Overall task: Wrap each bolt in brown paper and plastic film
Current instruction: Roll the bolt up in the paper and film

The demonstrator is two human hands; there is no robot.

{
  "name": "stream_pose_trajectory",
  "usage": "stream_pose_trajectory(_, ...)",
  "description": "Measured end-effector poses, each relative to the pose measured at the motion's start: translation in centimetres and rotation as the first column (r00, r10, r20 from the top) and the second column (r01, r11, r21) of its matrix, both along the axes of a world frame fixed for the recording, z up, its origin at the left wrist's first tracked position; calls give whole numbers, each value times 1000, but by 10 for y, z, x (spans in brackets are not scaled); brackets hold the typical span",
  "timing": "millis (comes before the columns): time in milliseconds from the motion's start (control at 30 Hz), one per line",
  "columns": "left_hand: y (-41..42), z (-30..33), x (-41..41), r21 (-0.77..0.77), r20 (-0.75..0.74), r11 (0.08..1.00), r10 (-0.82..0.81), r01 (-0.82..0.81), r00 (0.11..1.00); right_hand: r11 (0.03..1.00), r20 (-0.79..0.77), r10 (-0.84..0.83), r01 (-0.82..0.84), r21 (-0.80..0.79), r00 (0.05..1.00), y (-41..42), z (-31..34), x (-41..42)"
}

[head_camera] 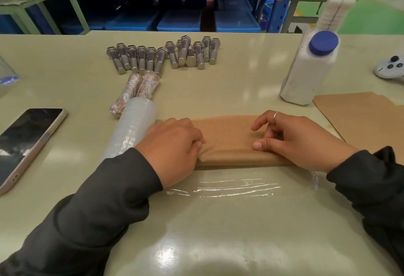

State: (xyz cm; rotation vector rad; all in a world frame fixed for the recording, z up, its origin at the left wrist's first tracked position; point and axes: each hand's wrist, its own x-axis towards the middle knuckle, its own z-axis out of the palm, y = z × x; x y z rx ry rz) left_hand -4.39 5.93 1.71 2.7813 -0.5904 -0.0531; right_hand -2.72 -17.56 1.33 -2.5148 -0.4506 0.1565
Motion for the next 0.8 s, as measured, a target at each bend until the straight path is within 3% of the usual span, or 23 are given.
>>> stream_pose_trajectory(133,-2,2,-3,-74,79,996,-39,45,996,999,9,2,-2,-46,1000,2,-2,1)
stream_pose_trajectory(300,-5,4,-7,83,152,991,-114,102,982,996,9,26,-25,-82,1000,2,-3,3)
stream_pose_trajectory(600,-16,-2,-9,220,180,972,-124,83,976,992,52,59,-53,-113,997,0,-6,4)
stream_pose_trajectory(733,-16,-5,-8,133,208,983,-151,125,966,987,220,-28,61,-145,975,0,-7,12)
stream_pose_trajectory(800,-16,-7,-7,157,179,980,-147,119,973,973,205,-82,123,-195,975,2,-8,18)
